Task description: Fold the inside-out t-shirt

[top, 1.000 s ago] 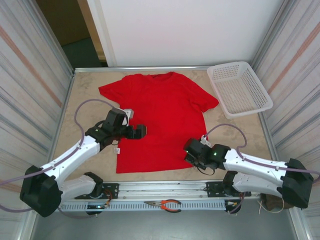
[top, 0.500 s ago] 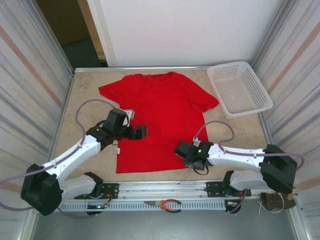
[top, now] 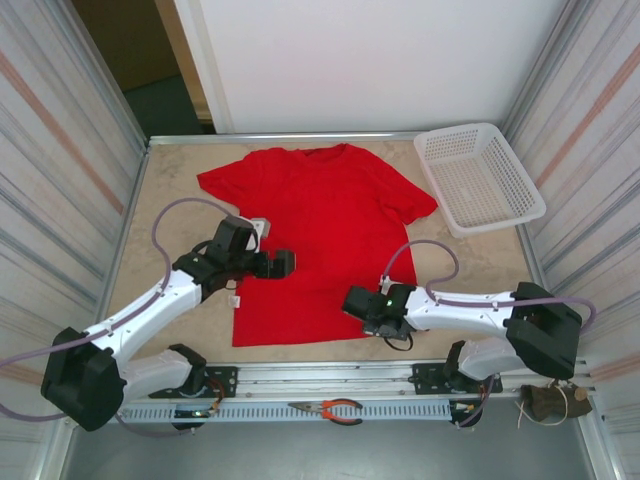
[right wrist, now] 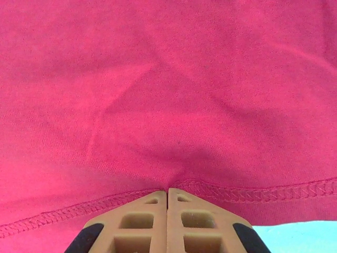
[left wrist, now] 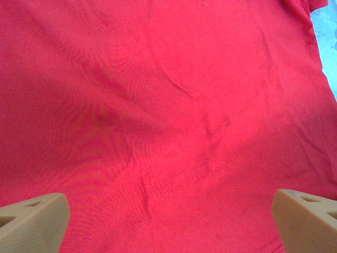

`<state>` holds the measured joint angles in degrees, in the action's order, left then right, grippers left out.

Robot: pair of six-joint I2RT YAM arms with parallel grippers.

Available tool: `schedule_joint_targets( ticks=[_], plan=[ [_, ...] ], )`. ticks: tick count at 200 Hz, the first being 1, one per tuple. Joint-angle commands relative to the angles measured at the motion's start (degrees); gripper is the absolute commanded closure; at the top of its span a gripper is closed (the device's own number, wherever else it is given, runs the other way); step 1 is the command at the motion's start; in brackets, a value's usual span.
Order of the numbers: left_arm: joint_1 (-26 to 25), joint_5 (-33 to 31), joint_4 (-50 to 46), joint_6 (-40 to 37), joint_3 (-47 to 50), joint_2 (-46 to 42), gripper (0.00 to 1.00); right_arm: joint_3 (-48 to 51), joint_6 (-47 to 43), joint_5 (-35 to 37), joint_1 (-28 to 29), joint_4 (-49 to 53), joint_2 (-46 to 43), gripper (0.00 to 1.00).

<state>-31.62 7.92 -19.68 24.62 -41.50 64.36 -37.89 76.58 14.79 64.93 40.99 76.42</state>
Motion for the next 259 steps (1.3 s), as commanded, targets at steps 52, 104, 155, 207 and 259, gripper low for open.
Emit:
schedule_joint_targets(
  ticks=[52,104,155,207,259],
  plan=[
    [-1.5,1.5,0.2,-3.8,-1.0,0.4,0.01,-7.5,-6.2,4.5,-2.3,6.9,-12.4,1.00],
    [-16.8,-8.9,4.6,-10.1,0.5,0.9,0.01,-9.2,-8.3,2.8,-6.2,7.0,-17.9,1.00],
    [-34.9,-24.8,15.0,-14.6,3.8,4.7,0.01,-10.0,-8.8,3.0,-7.0,7.1,-19.3,1.00],
    [-43.3,-35.6,20.2,-17.4,-0.3,17.0,0.01,-10.2,-8.9,2.7,-7.2,6.7,-19.4,1.00],
    [-46.7,-59.3,17.8,-18.0,-9.3,33.0,0.01,-10.1,-8.6,2.4,-7.4,5.9,-21.5,1.00]
  ],
)
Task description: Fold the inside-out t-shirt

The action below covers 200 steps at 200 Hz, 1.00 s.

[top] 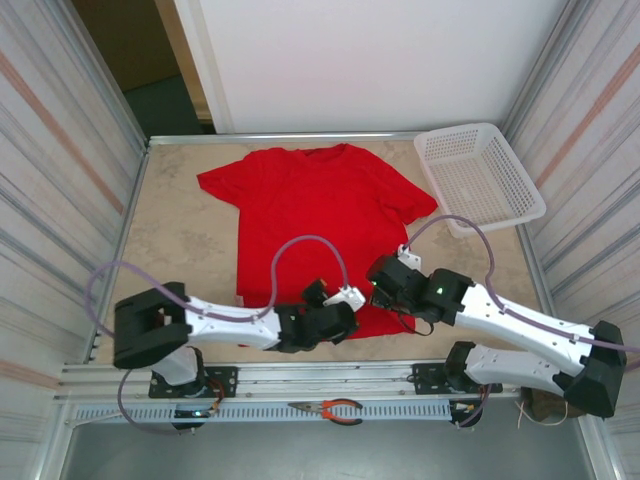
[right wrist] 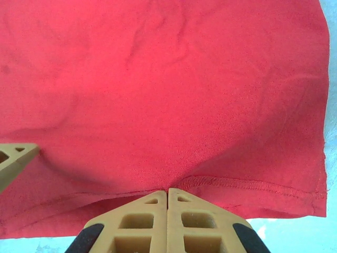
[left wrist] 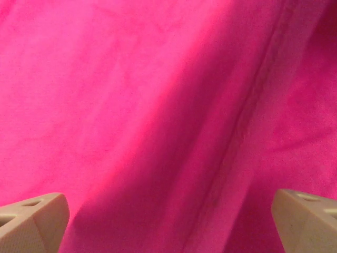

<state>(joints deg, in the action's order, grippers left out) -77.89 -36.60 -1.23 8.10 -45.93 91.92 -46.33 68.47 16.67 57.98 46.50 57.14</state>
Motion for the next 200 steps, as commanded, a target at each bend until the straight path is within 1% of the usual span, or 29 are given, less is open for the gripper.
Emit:
schedule_joint_targets(
  ticks=[1,11,24,33,38,42,46,57,64,70,71,81,90,99,101,102,104,105,106,109,113,119,130,136,148,157,171,188,200],
  plan=[
    [-0.5,-15.2,-0.8,-1.5,-5.2,5.7,0.01,-1.7,-0.4,0.5,-0.4,0.4,-2.2,1.00],
    [-0.2,-18.4,-3.5,-0.4,-7.4,8.4,0.01,-1.6,-0.4,0.3,-0.4,0.2,-2.3,1.00],
    [0.6,-18.7,-6.4,1.1,-9.4,10.1,0.03,-1.6,-0.3,0.1,-0.5,0.0,-2.5,1.00],
    [1.2,-18.9,-7.0,1.5,-9.5,9.9,0.09,-1.6,-0.4,0.1,-0.5,-0.2,-2.8,1.00],
    [1.6,-18.2,-7.0,1.4,-9.2,9.2,0.15,-1.6,-0.3,0.0,-0.5,-0.2,-3.0,1.00],
    [2.0,-17.4,-6.9,1.1,-9.0,8.4,0.22,-1.6,-0.3,0.0,-0.6,-0.2,-3.1,1.00],
    [2.3,-16.3,-6.8,0.6,-8.5,7.3,0.32,-1.6,-0.3,0.0,-0.6,-0.2,-3.3,1.00],
    [2.8,-14.1,-5.0,-1.6,-6.6,3.8,0.67,-1.5,-0.1,0.0,-0.7,-0.2,-3.9,1.00],
    [3.5,-11.0,-4.0,-3.4,-5.6,1.1,0.83,-1.3,-0.1,0.0,-0.8,-0.2,-4.3,1.00],
    [4.3,-7.7,-4.5,-4.3,-5.4,-1.1,0.99,-1.1,-0.1,0.1,-1.0,-0.3,-4.6,1.00],
    [4.4,-7.3,-4.8,-4.5,-5.4,-1.5,1.00,-1.1,-0.1,0.1,-1.0,-0.3,-4.6,1.00],
    [5.4,-2.9,-7.1,-5.3,-5.9,-5.1,1.00,-0.7,-0.2,0.1,-1.4,-0.7,-5.2,1.00],
    [6.3,3.0,-8.8,-7.7,-6.5,-8.4,1.00,0.0,-0.7,0.1,-1.7,-1.8,-5.8,1.00],
    [7.7,8.8,-12.3,-7.5,-8.6,-11.0,1.00,0.6,-0.9,0.2,-1.9,-3.1,-6.9,1.00],
    [8.0,10.0,-13.2,-7.5,-9.0,-11.4,1.00,0.9,-0.9,0.1,-2.0,-4.0,-7.4,0.93],
    [8.3,10.6,-13.8,-7.4,-9.4,-11.6,1.00,0.9,-0.9,0.1,-2.0,-4.0,-7.4,0.93],
    [8.7,11.8,-14.5,-7.4,-10.1,-12.0,1.00,1.2,-1.9,-0.1,-2.0,-4.6,-7.8,0.86],
    [8.8,12.4,-15.2,-7.2,-10.5,-12.1,1.00,1.5,-2.9,-0.3,-1.9,-5.5,-8.2,0.79],
    [9.0,12.9,-15.8,-7.2,-10.8,-12.3,1.00,1.5,-2.9,-0.3,-1.9,-5.5,-8.2,0.79],
    [9.5,14.4,-17.0,-7.1,-11.8,-12.7,1.00,1.7,-3.6,-0.7,-1.9,-6.8,-9.0,0.70],
    [10.2,16.0,-18.7,-7.1,-13.0,-13.1,1.00,2.5,-3.7,-1.4,-1.6,-8.3,-10.1,0.61],
    [11.0,17.9,-21.4,-7.1,-14.9,-13.5,1.00,3.6,-3.2,-1.7,-0.8,-10.6,-12.0,0.56],
    [12.4,21.0,-24.8,-7.5,-17.6,-13.7,1.00,7.4,-2.6,-1.2,2.5,-16.6,-15.8,0.54],
    [13.0,22.4,-26.1,-7.7,-18.8,-13.7,1.00,9.8,-2.0,-0.3,4.8,-20.1,-17.4,0.56],
    [14.0,24.4,-27.4,-8.0,-20.4,-13.5,1.00,14.2,-1.0,1.7,9.8,-27.7,-19.0,0.63],
    [14.6,25.5,-27.8,-8.1,-21.2,-13.3,1.00,16.4,0.5,3.6,13.4,-32.5,-18.2,0.73],
    [15.3,26.7,-28.9,-8.1,-22.7,-12.8,1.00,17.0,-0.1,6.9,18.2,-37.9,-13.2,0.85],
    [15.5,27.0,-30.6,-8.4,-24.8,-12.1,1.00,14.6,-0.8,9.3,20.5,-42.2,-4.8,0.98],
    [15.5,27.4,-32.0,-8.4,-26.0,-11.7,1.00,13.5,-3.1,9.4,20.6,-47.2,1.6,1.00]
  ],
)
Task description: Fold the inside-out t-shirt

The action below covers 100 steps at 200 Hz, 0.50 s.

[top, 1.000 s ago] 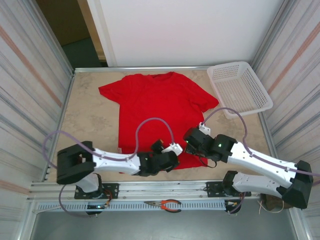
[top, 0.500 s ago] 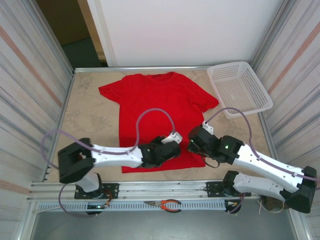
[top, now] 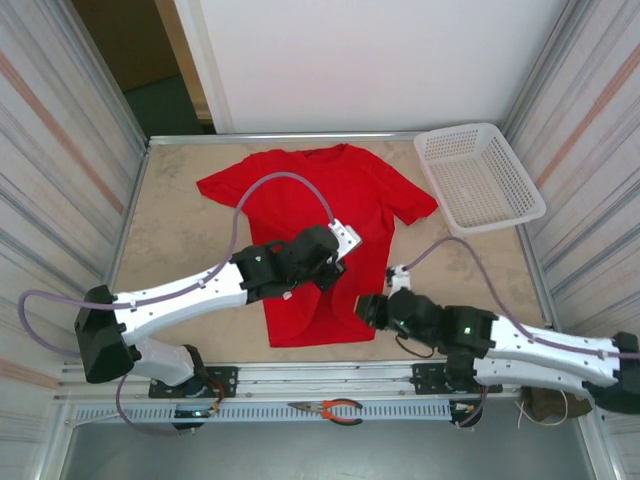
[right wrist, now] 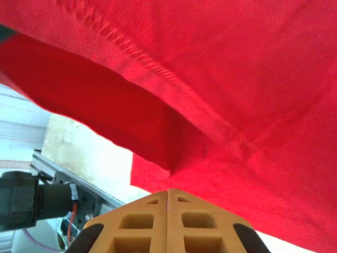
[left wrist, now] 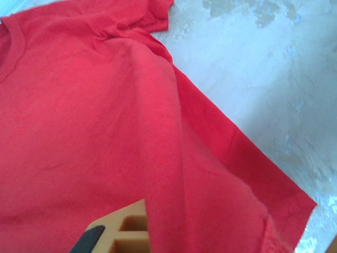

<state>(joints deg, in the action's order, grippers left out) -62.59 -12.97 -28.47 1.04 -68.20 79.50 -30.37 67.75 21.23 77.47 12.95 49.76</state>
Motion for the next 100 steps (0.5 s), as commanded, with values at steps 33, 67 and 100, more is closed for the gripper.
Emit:
schedule_joint_targets(
  ticks=[33,67,100],
  plan=[
    [0.4,5.1,-6.6,-1.2,-5.7,0.6,1.00,-4.0,-0.2,12.9,1.0,-22.6,23.1,1.00],
    [0.7,8.8,-8.8,-1.0,-8.4,-0.4,1.00,-2.3,3.5,24.4,-1.7,-30.7,32.5,1.00],
    [0.8,12.6,-10.4,0.1,-11.3,-1.4,1.00,-3.0,5.3,21.5,-9.5,-34.5,37.8,1.00]
  ],
)
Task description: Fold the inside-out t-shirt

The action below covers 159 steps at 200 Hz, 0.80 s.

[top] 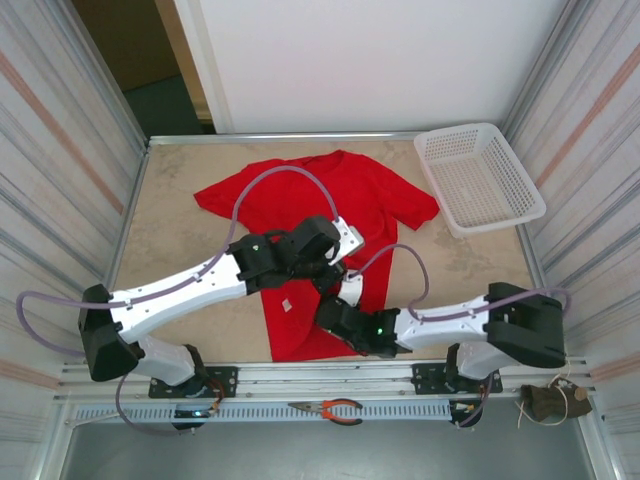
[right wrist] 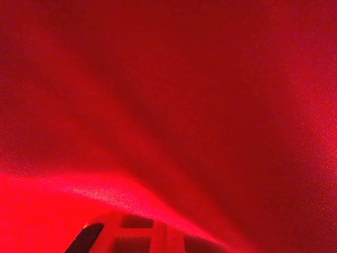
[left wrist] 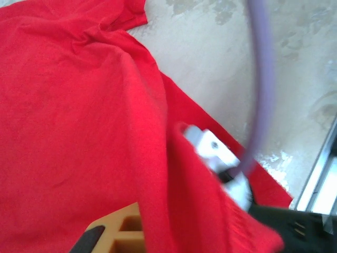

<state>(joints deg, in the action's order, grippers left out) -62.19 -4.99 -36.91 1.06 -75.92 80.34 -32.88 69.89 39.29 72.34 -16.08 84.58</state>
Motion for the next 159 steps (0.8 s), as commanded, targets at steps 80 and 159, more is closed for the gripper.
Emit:
schedule_joint_targets(
  ticks=[80,159],
  plan=[
    [-0.4,13.4,-2.5,3.7,-18.5,4.2,1.00,-8.5,7.2,-0.8,-9.9,-6.3,16.0,1.00],
    [-4.5,14.0,-1.3,6.2,-18.2,7.1,1.00,-11.3,5.9,-14.0,-17.7,-11.6,21.4,1.00]
  ],
)
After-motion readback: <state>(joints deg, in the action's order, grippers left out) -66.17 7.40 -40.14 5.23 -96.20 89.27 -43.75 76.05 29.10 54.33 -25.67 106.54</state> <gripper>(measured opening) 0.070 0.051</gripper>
